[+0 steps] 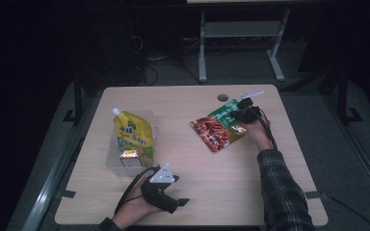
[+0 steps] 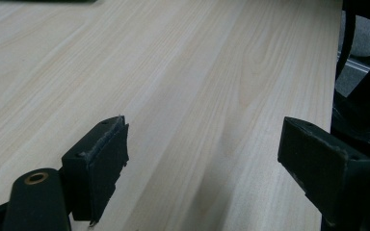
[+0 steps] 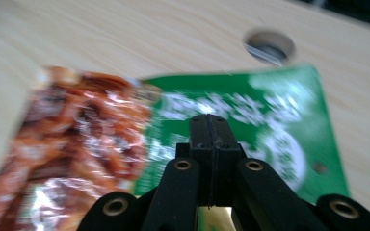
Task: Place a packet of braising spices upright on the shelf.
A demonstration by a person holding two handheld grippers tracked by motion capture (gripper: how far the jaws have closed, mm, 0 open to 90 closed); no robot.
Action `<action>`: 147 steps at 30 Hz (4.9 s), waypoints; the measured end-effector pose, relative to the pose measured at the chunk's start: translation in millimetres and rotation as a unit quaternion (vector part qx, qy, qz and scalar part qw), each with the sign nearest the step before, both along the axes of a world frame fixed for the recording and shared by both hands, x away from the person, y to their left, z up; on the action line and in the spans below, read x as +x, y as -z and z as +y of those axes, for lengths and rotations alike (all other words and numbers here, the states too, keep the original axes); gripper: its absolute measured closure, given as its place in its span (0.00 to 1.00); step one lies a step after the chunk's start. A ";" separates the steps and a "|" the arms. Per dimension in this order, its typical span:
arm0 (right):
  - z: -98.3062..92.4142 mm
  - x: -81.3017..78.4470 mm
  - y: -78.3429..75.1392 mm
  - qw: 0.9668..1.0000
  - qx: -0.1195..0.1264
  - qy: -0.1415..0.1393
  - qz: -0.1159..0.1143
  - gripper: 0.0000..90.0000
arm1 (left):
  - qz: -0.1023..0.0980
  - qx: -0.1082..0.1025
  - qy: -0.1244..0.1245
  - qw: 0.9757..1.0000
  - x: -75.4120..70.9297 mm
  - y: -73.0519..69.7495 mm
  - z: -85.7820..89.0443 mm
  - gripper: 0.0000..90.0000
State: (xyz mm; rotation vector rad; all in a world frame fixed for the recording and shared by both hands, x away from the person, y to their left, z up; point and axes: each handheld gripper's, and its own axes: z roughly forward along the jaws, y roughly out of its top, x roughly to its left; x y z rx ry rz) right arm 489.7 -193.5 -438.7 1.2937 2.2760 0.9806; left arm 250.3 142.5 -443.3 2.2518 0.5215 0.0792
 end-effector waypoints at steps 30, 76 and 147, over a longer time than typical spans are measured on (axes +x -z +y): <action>-33.1 37.5 33.3 0.998 -0.022 0.065 0.009 1.00 | 0.004 -0.002 -0.003 1.000 -0.7 -0.3 2.1 0.19; 113.9 -72.0 15.7 0.965 0.005 -0.261 -0.028 1.00 | -0.008 -0.009 -0.001 1.000 -5.7 -5.2 0.5 0.19; -29.2 -196.8 23.4 0.978 -0.019 -0.202 0.056 1.00 | 0.028 0.068 -0.055 0.996 80.0 20.6 -64.9 0.19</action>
